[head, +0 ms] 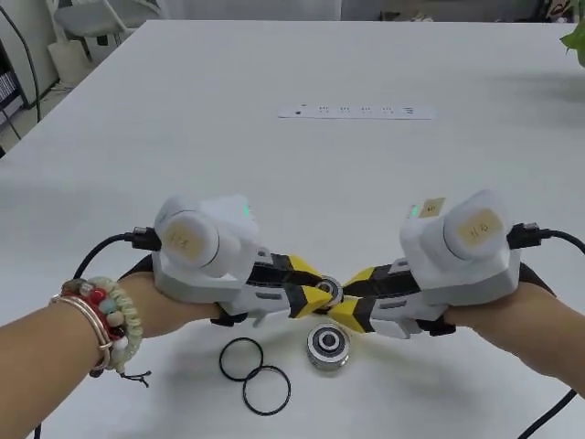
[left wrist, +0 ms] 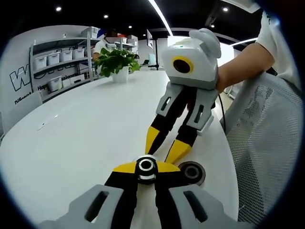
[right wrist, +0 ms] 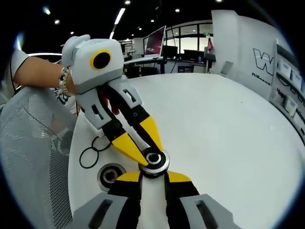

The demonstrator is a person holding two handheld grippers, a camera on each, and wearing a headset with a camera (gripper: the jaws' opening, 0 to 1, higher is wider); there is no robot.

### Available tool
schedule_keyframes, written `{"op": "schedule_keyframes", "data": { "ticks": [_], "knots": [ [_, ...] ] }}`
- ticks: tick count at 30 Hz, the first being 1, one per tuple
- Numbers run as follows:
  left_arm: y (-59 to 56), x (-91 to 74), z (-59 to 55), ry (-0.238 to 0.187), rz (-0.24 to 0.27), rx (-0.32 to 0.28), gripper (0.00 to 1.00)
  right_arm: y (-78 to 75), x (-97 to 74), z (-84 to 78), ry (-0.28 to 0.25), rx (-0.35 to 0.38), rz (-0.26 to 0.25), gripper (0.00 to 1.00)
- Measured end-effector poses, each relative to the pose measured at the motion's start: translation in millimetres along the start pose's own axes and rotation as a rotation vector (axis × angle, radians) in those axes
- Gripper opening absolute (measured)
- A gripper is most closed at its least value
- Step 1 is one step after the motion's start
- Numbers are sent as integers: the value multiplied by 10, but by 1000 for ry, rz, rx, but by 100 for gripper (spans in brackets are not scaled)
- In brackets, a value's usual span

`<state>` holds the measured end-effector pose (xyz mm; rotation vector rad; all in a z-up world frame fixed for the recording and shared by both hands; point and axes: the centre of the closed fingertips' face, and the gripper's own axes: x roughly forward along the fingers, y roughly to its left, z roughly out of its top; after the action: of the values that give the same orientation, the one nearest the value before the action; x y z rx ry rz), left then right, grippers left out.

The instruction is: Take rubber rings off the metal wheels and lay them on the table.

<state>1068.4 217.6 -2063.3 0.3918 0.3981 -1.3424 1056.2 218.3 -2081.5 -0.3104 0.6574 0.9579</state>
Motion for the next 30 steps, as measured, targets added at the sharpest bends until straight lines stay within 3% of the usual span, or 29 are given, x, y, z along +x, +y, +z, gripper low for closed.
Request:
{"op": "schedule_keyframes", "data": {
  "ticks": [4, 6, 10, 13, 19, 21, 23, 30],
  "knots": [
    [-1, 0, 1, -1, 3, -5, 8, 9, -24, -35, 18, -18, 2, 8],
    [0, 0, 0, -1, 4, -5, 8, 10, -33, -34, 21, 11, 2, 7],
    [-3, 0, 1, 0, 5, -5, 8, 12, -29, -30, 18, 2, -7, 9],
    [-5, -1, 1, 0, 5, -4, 8, 48, -24, 8, -6, 40, 14, 19],
    [-10, 0, 3, -1, 3, -3, 8, -23, -9, 55, -28, 34, -28, 26],
    [-11, 1, 4, -1, 3, -3, 8, -14, 11, 52, -29, 40, -23, 25],
    [-11, 1, 4, -1, 3, -4, 8, -15, 34, -8, 4, 8, -31, 23],
    [-9, 0, 3, -4, 4, -6, 8, -13, 22, 16, -11, 5, -14, 19]
  ]
}}
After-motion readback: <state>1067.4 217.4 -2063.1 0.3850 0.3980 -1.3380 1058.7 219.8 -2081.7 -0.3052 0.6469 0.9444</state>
